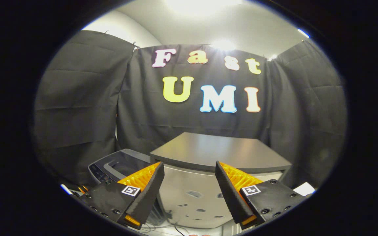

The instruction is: Put the clothes into the washing machine and then close the washing machine lid.

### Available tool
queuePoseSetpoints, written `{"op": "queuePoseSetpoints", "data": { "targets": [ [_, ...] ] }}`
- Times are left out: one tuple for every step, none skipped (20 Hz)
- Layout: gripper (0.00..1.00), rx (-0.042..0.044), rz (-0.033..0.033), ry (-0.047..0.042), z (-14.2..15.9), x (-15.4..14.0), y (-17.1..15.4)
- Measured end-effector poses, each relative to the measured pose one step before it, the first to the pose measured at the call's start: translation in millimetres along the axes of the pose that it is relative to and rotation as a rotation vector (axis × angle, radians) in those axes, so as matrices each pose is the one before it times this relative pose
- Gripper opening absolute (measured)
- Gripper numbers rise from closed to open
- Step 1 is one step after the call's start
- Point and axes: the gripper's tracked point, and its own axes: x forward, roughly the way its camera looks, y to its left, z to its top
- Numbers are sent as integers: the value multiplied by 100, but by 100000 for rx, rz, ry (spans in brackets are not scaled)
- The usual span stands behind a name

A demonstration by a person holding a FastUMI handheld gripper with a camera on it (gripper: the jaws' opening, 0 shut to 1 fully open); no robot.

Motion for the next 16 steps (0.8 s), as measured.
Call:
{"op": "queuePoseSetpoints", "data": {
  "targets": [
    [97, 205, -739, 1169, -845, -1280, -1173],
    [97, 1545, -1401, 74, -272, -1377, -1372],
    [97, 2419, -1099, -603, -136, -1358, -1104],
    [98, 2222, -2022, -299, -258, -1203, -1220],
    [98, 1760, -1383, -190, -285, -1138, -879],
    [98, 1333, -183, -422, -192, -861, -380],
    [98, 618, -1173, -536, -134, -898, -698],
    [98, 563, -480, -2329, 541, -937, -807],
    [98, -874, -943, -2821, 688, -789, -495],
    [97, -1234, -698, -2513, 626, -506, -595],
    [97, -530, -608, -1131, 353, -468, -170],
    [97, -287, -265, -718, 226, -449, -128],
    [97, -722, -637, -1001, 448, -380, -84],
    [97, -689, -277, -1816, 716, -350, -128],
    [98, -630, 375, -1150, 362, -172, 125],
    [98, -869, 794, 463, -178, -159, 325]
  ]
}}
